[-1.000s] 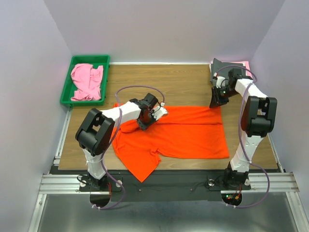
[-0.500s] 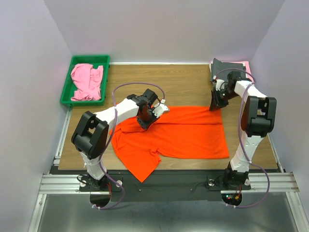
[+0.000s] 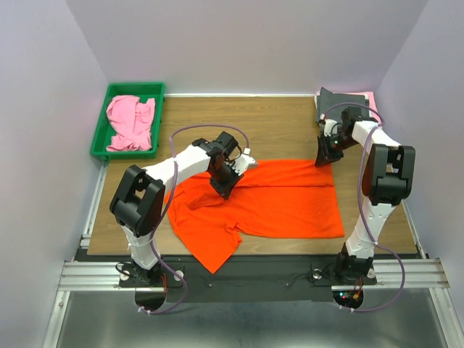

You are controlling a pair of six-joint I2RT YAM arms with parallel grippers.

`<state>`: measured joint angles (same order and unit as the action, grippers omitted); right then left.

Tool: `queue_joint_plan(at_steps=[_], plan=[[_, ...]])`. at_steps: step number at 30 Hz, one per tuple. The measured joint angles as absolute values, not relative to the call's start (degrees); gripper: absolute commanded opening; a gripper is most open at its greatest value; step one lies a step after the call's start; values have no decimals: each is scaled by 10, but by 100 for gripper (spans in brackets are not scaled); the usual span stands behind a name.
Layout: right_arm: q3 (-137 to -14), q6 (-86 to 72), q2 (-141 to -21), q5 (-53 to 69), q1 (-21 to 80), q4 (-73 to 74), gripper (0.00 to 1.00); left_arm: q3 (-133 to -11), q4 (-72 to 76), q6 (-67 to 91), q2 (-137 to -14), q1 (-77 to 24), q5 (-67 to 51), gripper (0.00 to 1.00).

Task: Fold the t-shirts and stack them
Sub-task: Fold the tshirt

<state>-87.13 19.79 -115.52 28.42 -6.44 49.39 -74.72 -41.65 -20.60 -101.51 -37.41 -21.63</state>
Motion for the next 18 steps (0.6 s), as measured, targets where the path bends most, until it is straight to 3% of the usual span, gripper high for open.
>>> queue_joint_plan(at_steps=[3, 6, 10, 14, 18], plan=[[-871, 198, -1155, 283, -64, 494, 27, -750, -416, -198, -1027, -374, -234, 18], [-871, 198, -1155, 282, -64, 494, 26, -750, -420, -194, -1032, -374, -242, 27], [-872, 198, -1155, 280, -64, 494, 27, -753, -423, -198, -1030, -366, -257, 48], [-879, 198, -1155, 277, -64, 495, 32, -808, -444, -209, -1029, -316, -282, 54], [-916, 197, -1155, 271, -64, 496, 38, -898, -430, -218, -1029, -184, -280, 56]])
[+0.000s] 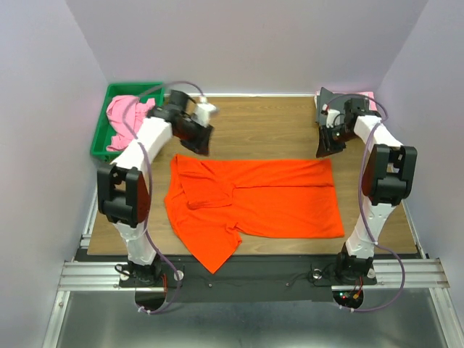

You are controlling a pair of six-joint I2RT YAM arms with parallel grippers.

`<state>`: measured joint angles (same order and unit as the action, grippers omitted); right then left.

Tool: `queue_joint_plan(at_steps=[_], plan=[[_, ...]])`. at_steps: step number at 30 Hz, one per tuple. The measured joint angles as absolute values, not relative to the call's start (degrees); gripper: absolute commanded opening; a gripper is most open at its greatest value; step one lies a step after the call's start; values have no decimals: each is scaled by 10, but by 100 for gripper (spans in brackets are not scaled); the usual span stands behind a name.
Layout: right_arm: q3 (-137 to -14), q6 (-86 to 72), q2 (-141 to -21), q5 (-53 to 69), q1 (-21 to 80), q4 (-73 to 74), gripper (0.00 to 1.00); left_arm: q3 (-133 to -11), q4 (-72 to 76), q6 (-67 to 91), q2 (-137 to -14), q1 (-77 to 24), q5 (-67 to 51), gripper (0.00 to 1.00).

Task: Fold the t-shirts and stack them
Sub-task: Fold the tshirt

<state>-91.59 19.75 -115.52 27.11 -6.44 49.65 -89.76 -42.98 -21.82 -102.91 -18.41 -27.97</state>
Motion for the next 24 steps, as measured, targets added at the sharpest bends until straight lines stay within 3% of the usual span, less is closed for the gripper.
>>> queue_joint_plan(at_steps=[5, 10, 24], plan=[[-972, 196, -1159, 260, -64, 494, 44, -985, -415, -221, -1070, -47, -246, 59], [-991, 195, -1179, 240, -64, 489, 46, -1025, -410, -214, -1161, 7, -230, 61], [-959, 211, -1230, 203, -64, 483, 46, -954, -391, -190, -1193, 19, -224, 58]])
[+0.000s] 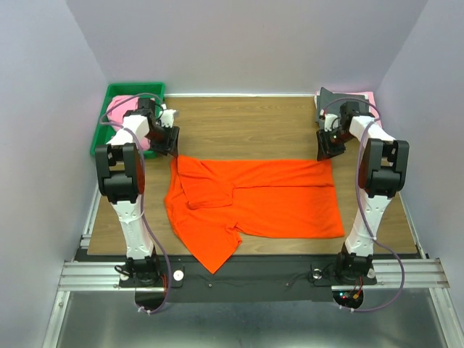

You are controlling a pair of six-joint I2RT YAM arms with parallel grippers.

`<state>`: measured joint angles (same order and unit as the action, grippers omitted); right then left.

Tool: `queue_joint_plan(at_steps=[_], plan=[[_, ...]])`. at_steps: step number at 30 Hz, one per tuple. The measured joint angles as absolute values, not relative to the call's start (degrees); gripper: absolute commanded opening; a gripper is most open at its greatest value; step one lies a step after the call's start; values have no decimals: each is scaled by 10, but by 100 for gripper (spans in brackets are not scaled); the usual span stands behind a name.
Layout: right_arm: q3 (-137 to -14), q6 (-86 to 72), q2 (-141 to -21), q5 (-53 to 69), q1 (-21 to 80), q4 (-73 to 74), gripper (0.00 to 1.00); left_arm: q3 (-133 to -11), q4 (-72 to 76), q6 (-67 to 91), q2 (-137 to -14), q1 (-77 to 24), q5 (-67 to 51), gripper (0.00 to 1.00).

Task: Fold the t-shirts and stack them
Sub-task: Fold the tshirt

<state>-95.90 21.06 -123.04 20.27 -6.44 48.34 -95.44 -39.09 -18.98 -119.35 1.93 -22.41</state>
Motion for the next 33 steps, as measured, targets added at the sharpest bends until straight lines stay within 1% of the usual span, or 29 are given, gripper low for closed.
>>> queue_joint_plan(at_steps=[3, 5, 8, 9, 10, 13, 15, 16, 17, 18, 20, 21, 22, 23, 25, 33], plan=[[-955, 216, -1228, 201, -64, 479, 44, -944, -390, -192, -1193, 19, -222, 54], [-950, 219, -1226, 199, -64, 475, 41, -944, -387, -195, -1194, 19, -220, 51], [-948, 228, -1224, 195, -64, 472, 32, -944, -386, -201, -1195, 19, -217, 45], [-948, 228, -1224, 192, -64, 470, 31, -944, -385, -201, -1197, 19, -217, 45], [-948, 229, -1224, 190, -64, 470, 31, -944, -385, -202, -1200, 19, -217, 41], [-948, 230, -1224, 187, -64, 469, 31, -944, -384, -205, -1209, 19, -216, 36], [-948, 230, -1224, 186, -64, 469, 34, -944, -384, -205, -1214, 19, -217, 35], [-948, 230, -1224, 185, -64, 469, 39, -944, -384, -205, -1217, 19, -217, 32], [-948, 230, -1224, 185, -64, 469, 41, -944, -384, -205, -1218, 19, -216, 30], [-948, 230, -1224, 186, -64, 470, 43, -944, -384, -207, -1220, 19, -216, 25], [-948, 230, -1224, 186, -64, 471, 44, -944, -385, -207, -1221, 19, -216, 20], [-948, 230, -1223, 186, -64, 472, 47, -944, -385, -209, -1221, 19, -216, 17], [-948, 227, -1223, 186, -64, 473, 50, -944, -385, -210, -1221, 19, -216, 11], [-948, 227, -1223, 187, -64, 474, 51, -944, -385, -211, -1221, 19, -216, 9], [-950, 223, -1222, 194, -66, 478, 57, -945, -385, -213, -1221, 19, -215, 0], [-961, 211, -1222, 217, -89, 500, 58, -949, -386, -216, -1221, 19, -209, 0]])
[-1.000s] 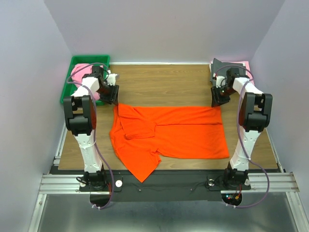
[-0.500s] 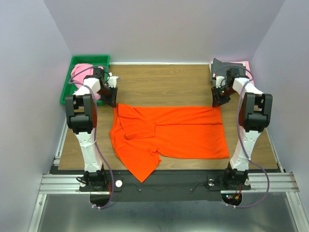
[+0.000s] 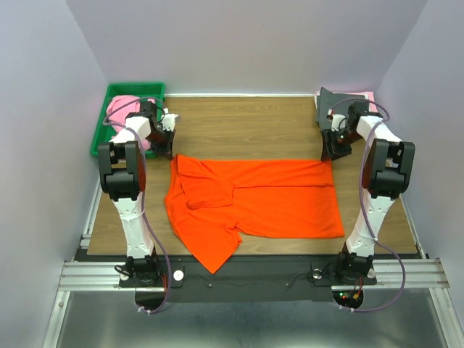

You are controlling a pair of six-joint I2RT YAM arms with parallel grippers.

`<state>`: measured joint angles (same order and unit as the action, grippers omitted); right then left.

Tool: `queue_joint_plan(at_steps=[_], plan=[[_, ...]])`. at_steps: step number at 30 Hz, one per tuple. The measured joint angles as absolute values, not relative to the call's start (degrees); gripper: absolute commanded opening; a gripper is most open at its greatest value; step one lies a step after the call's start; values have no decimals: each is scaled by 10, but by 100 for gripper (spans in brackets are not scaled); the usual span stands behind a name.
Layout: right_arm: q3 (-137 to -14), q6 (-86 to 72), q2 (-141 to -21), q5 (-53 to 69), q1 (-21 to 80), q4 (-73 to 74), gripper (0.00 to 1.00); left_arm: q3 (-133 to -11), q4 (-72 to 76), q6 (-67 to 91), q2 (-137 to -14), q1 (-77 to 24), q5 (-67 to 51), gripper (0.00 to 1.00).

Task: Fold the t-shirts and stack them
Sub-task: Fold the tshirt

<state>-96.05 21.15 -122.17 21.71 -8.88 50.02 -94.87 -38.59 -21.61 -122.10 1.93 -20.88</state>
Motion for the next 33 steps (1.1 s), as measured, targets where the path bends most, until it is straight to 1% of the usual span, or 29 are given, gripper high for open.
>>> queue_joint_plan(at_steps=[1, 2, 3, 4, 7, 12, 18, 21, 24, 25, 27, 28, 29, 30, 31, 33], plan=[[-961, 210, -1222, 219, -92, 504, 58, -949, -386, -216, -1221, 19, -208, 0], [-961, 210, -1222, 222, -94, 507, 58, -950, -386, -217, -1221, 19, -207, 3], [-961, 209, -1221, 225, -95, 509, 58, -950, -387, -218, -1221, 19, -207, 20], [-961, 208, -1221, 228, -95, 510, 58, -951, -388, -223, -1221, 19, -207, 28], [-961, 207, -1220, 241, -95, 515, 58, -954, -392, -228, -1221, 19, -209, 42], [-961, 205, -1220, 264, -95, 524, 58, -957, -401, -240, -1221, 19, -210, 43], [-959, 206, -1220, 279, -95, 530, 56, -957, -403, -246, -1221, 15, -211, 43], [-955, 206, -1220, 281, -95, 532, 53, -957, -402, -247, -1221, 11, -212, 43], [-950, 207, -1220, 281, -95, 533, 46, -957, -401, -248, -1221, 6, -212, 34], [-948, 208, -1220, 281, -95, 533, 41, -957, -401, -248, -1221, 4, -212, 25], [-946, 208, -1220, 280, -95, 534, 33, -957, -400, -246, -1221, 2, -211, 15], [-946, 209, -1221, 278, -95, 533, 25, -957, -399, -247, -1221, 1, -210, 7], [-946, 209, -1221, 275, -95, 532, 22, -957, -397, -246, -1221, 0, -209, 3], [-945, 206, -1221, 268, -95, 528, 19, -957, -396, -247, -1221, 0, -207, 0], [-943, 206, -1221, 261, -95, 523, 12, -957, -394, -246, -1221, 0, -203, 0], [-939, 199, -1221, 244, -95, 513, 9, -957, -389, -244, -1221, 1, -192, 0]])
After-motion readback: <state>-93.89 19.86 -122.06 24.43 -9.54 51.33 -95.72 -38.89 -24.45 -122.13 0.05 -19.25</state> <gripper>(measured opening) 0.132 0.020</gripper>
